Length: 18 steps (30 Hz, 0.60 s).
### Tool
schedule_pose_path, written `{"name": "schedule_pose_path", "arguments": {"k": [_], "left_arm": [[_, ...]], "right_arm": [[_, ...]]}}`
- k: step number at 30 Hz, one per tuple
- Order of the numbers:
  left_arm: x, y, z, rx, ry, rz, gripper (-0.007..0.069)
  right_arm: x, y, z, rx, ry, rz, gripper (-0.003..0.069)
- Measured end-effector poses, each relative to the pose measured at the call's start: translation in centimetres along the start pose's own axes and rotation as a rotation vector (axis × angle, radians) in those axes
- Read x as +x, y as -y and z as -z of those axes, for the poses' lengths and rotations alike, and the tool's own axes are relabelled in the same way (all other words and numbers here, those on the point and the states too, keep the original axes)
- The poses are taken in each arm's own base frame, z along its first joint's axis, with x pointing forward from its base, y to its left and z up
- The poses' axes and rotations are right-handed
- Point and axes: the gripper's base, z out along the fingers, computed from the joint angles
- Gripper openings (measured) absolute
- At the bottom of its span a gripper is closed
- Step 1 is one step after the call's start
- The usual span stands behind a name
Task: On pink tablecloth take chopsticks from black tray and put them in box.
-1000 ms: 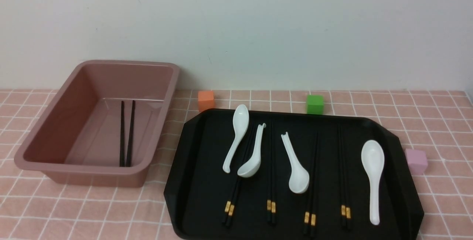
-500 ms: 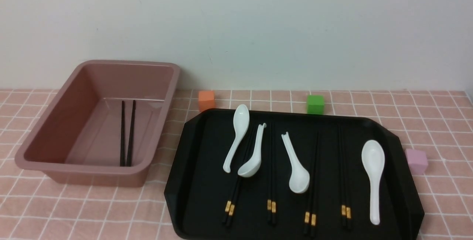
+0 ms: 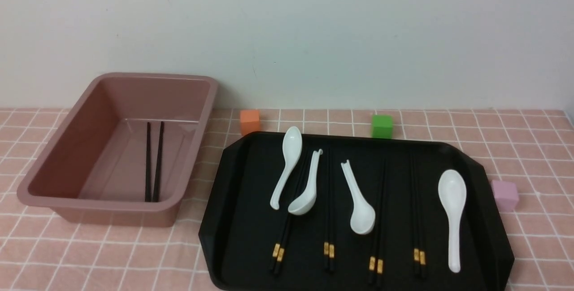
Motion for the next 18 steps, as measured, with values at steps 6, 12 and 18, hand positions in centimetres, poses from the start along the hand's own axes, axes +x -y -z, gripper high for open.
{"name": "schedule_pose_path", "arguments": {"k": [6,12,18], "left_arm": [[0.00,0.00,0.00,0.000,0.000,0.000,-0.0013],[0.00,0.00,0.00,0.000,0.000,0.000,-0.0007],[0.00,0.01,0.00,0.001,0.000,0.001,-0.0003]], "right_arm": [[0.00,0.00,0.00,0.000,0.000,0.000,0.0240],[0.00,0.00,0.00,0.001,0.000,0.001,0.0240],[0.00,0.01,0.00,0.001,0.000,0.000,0.0240]]}}
